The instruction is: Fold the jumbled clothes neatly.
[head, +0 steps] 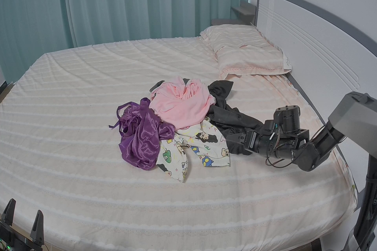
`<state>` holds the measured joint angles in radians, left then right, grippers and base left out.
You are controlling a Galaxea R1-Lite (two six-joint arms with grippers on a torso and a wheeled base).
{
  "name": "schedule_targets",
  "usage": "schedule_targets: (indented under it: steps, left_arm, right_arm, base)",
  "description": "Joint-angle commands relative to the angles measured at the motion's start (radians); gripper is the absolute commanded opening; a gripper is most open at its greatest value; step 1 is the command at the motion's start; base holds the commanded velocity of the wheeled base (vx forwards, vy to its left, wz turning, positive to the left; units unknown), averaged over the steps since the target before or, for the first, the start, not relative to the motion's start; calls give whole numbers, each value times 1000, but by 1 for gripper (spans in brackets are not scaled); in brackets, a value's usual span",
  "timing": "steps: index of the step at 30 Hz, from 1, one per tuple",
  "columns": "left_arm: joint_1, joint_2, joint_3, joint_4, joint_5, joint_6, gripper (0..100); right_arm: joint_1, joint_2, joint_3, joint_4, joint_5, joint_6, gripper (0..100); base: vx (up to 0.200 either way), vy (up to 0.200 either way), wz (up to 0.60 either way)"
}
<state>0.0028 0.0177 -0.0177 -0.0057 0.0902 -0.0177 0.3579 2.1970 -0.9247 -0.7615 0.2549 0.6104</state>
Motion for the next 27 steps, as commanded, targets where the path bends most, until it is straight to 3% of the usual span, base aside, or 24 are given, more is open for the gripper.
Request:
schedule_targets:
  steps: [1, 26, 27]
  left_arm:
    - [0, -18, 18, 0, 0, -1, 100]
    - [0, -18, 18, 0, 0, -1, 100]
    - [0, -18, 18, 0, 0, -1, 100]
  right_arm:
    - [39, 138, -68, -6, -14, 19, 100]
    - [200, 267, -252, 62, -143, 20, 100]
    - [204, 267, -256, 82, -143, 14, 0]
  base:
    - [0, 0, 0]
    - [0, 0, 0]
    - [0, 0, 0]
